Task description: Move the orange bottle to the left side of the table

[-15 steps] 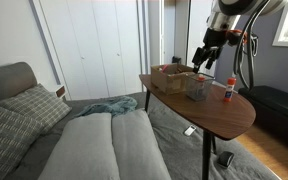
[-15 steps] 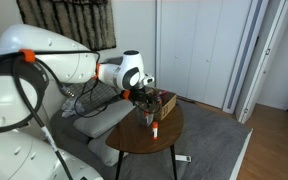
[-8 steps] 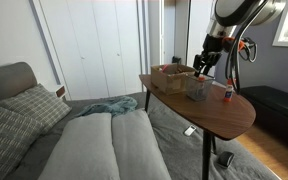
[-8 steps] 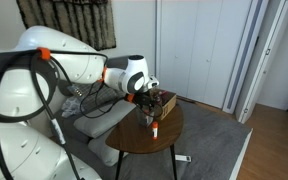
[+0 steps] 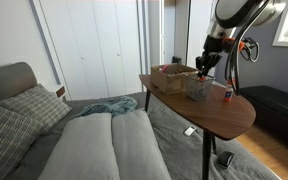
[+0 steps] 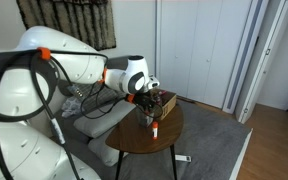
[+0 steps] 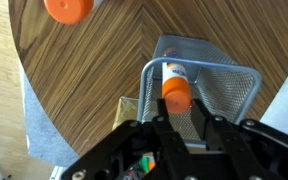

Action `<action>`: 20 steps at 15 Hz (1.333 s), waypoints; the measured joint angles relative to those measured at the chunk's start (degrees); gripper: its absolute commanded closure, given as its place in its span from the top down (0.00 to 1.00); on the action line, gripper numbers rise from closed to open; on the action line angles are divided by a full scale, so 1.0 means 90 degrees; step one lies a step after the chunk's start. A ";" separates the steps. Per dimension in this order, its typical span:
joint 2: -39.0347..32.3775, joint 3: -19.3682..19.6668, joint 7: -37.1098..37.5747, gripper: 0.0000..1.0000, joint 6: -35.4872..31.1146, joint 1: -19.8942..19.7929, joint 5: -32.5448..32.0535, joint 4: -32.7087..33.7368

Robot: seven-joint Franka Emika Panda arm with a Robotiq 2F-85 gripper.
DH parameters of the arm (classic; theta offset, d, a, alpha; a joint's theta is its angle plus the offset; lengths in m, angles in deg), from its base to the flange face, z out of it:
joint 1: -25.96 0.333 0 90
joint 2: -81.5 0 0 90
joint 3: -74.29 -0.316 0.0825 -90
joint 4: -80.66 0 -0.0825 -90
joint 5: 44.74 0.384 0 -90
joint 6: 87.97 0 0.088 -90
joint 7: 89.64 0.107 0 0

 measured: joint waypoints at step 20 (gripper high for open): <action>0.1190 -0.0131 0.0109 0.07 0.0644 -0.0002 -0.0409 0.0169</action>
